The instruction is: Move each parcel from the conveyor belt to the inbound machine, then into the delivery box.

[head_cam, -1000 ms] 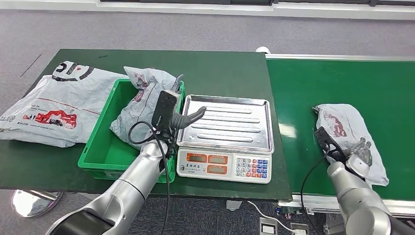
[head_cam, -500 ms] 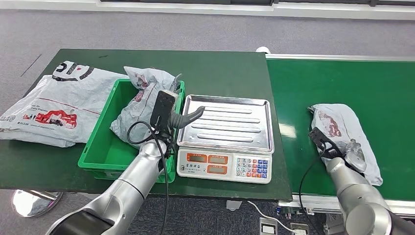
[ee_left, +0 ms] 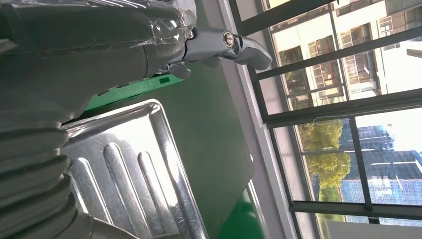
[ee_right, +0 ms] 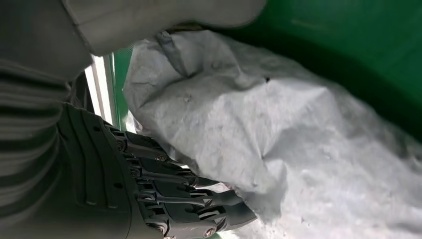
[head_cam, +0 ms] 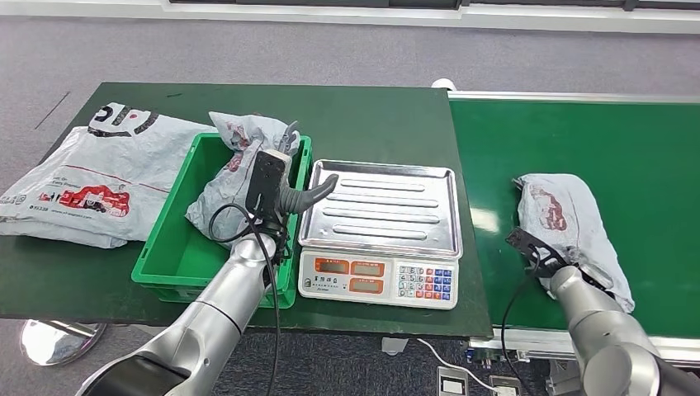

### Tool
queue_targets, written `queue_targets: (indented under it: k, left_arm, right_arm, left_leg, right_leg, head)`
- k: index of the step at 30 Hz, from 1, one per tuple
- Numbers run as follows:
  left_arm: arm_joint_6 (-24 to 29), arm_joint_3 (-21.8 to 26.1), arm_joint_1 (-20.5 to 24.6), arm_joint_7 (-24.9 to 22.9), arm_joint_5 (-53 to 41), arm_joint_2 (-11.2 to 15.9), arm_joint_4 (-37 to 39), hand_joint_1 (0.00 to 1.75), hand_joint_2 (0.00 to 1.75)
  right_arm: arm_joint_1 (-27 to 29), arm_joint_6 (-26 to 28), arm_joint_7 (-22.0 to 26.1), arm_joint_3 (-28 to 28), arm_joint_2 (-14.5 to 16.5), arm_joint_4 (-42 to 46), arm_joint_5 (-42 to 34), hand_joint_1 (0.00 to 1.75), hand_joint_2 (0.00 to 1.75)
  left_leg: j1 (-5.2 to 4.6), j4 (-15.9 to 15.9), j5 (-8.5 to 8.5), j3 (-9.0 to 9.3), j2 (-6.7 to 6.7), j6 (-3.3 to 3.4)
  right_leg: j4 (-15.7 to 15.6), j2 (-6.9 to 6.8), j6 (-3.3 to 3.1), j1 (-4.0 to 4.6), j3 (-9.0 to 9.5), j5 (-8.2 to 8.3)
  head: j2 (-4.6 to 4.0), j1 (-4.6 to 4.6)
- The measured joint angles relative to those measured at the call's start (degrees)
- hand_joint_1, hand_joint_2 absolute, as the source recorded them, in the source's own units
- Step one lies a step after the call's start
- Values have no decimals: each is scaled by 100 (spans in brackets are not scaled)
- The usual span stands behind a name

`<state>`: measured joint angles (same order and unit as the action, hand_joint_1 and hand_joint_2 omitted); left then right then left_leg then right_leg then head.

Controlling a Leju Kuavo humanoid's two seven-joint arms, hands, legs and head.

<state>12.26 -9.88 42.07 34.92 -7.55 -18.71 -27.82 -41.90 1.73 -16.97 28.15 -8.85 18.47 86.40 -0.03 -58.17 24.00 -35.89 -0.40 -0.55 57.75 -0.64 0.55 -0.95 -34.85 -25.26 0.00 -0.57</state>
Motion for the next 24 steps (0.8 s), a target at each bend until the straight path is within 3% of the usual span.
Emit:
queue_targets:
  k: [1,15,22,24]
  left_arm:
    - [0,22,-2,5,-5,0,-5,0,175]
    - [-19,225,-45,42,-64,-4,-92,0,175]
    - [-21,247,-50,22,-78,-7,-140,0,175]
    - [9,252,-55,20,-102,-7,-152,0,175]
  right_arm:
    - [-8,-84,28,-25,-7,0,-2,175,175]
    - [-52,-163,174,-157,-39,2,-113,175,175]
    - [-103,27,156,-243,-38,3,-87,175,175]
    - [-105,330,186,-259,-34,18,-88,175,175]
  left_leg:
    - [0,0,0,0,0,0]
    - [0,0,0,1,2,0]
    - [0,0,0,1,1,0]
    - [-1,0,0,-1,0,0]
  right_leg:
    - [0,0,0,0,0,0]
    - [0,2,0,1,0,0]
    - [0,2,0,0,0,0]
    - [0,1,0,-1,1,0]
  head:
    - [0,0]
    - [0,0]
    - [0,0]
    - [0,0]
